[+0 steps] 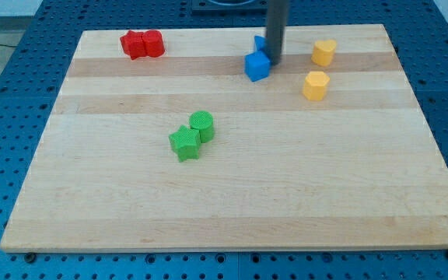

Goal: Push the blue cube into the blue triangle

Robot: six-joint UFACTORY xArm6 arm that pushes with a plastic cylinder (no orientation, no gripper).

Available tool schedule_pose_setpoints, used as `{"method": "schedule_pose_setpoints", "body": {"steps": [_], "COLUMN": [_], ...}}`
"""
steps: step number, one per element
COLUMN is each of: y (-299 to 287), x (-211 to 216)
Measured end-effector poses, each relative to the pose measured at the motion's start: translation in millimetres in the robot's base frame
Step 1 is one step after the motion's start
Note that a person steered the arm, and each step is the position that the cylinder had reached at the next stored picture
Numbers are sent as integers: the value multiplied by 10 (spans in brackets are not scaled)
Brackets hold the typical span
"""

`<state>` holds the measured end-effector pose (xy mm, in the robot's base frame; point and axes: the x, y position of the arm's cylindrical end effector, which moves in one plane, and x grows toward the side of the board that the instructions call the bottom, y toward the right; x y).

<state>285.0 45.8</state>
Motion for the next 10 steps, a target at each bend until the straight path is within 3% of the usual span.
{"method": "schedule_pose_setpoints", "body": {"steps": [2, 3, 6, 8, 10], "y": [546, 303, 2, 51, -207], "x": [-80, -562, 312, 604, 619]}}
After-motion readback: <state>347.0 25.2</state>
